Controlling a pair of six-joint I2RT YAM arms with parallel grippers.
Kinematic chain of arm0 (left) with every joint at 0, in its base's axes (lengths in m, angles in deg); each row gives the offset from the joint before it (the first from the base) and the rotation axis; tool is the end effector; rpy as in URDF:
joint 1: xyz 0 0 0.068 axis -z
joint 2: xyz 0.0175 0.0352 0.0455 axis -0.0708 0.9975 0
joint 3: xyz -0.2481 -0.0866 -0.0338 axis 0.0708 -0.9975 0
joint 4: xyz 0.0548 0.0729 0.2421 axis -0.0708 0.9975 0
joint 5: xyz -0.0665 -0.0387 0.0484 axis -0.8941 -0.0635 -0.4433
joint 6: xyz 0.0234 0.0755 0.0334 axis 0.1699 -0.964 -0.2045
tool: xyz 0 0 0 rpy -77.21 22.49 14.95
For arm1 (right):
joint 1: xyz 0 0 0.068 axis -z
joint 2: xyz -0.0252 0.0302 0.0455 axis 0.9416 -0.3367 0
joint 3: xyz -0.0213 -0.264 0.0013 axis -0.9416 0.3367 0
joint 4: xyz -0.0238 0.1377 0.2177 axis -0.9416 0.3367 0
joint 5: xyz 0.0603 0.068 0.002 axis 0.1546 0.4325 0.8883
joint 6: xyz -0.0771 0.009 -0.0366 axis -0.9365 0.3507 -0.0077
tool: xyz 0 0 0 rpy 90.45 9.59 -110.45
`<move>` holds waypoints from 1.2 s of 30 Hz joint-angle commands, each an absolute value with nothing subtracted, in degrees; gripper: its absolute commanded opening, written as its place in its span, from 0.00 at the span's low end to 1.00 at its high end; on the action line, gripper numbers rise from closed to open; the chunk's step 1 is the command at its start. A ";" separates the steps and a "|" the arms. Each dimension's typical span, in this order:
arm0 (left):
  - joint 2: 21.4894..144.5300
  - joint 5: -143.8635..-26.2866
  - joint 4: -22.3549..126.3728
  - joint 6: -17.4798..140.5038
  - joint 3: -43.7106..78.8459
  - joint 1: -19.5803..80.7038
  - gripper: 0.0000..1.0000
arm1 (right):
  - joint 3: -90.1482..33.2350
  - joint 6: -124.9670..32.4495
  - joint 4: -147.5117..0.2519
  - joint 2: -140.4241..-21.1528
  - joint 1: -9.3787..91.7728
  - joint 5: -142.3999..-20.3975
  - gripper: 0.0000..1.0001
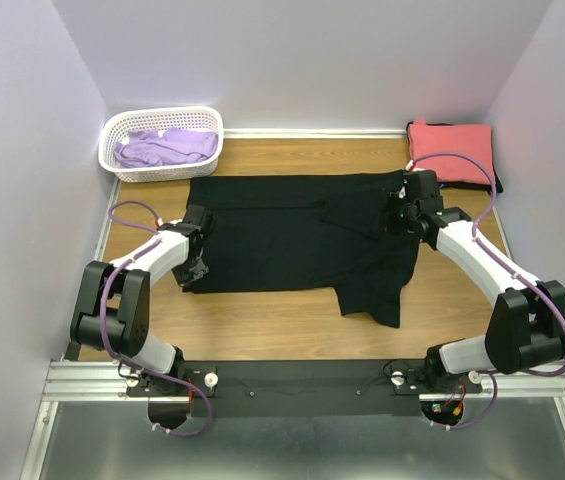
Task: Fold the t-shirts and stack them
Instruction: Fold the tshirt
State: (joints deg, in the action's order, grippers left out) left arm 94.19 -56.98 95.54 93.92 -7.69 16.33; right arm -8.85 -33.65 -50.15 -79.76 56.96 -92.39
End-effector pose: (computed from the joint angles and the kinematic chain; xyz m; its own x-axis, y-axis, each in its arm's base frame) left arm 0.2515 -0.0284 0.1171 -0.7979 -0.4951 -0.3439 -0.5635 0.8152 0.1336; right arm 0.3134 0.0699 0.2104 -0.7471 0.1637 -0.6443 0.0590 0.9817 0.1810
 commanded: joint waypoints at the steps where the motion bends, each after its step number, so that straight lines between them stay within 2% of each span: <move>1: 96.20 -53.87 95.95 93.61 -8.81 16.72 0.00 | -7.67 -33.65 -50.50 -78.28 57.40 -94.14 0.77; 10: 91.37 -56.86 94.98 92.12 -8.20 16.72 0.00 | -5.21 -31.98 -49.44 -76.97 57.40 -96.15 0.77; 16: 86.45 -58.44 94.02 89.75 -5.47 16.63 0.00 | -0.20 -28.12 -42.60 -75.65 58.89 -100.82 0.75; 18: 84.17 -59.84 91.31 88.35 -6.60 16.63 0.00 | 1.90 -26.45 -41.19 -74.77 61.25 -97.07 0.73; 23: 82.66 -63.18 87.87 86.94 -9.24 16.63 0.00 | 3.76 -24.25 -39.95 -73.45 63.29 -97.30 0.69; 30: 80.38 -64.86 84.18 85.36 -12.50 16.11 0.00 | 6.57 -23.98 -41.61 -74.76 73.83 -90.37 0.61; 36: 79.50 -65.56 83.29 84.21 -12.94 15.31 0.00 | 7.54 -22.93 -43.73 -76.43 74.45 -84.74 0.54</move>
State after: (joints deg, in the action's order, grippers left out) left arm 81.08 -63.93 85.53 85.59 -12.36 15.99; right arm 6.21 -24.34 -42.00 -75.19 74.18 -90.23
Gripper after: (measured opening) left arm 0.007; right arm 0.546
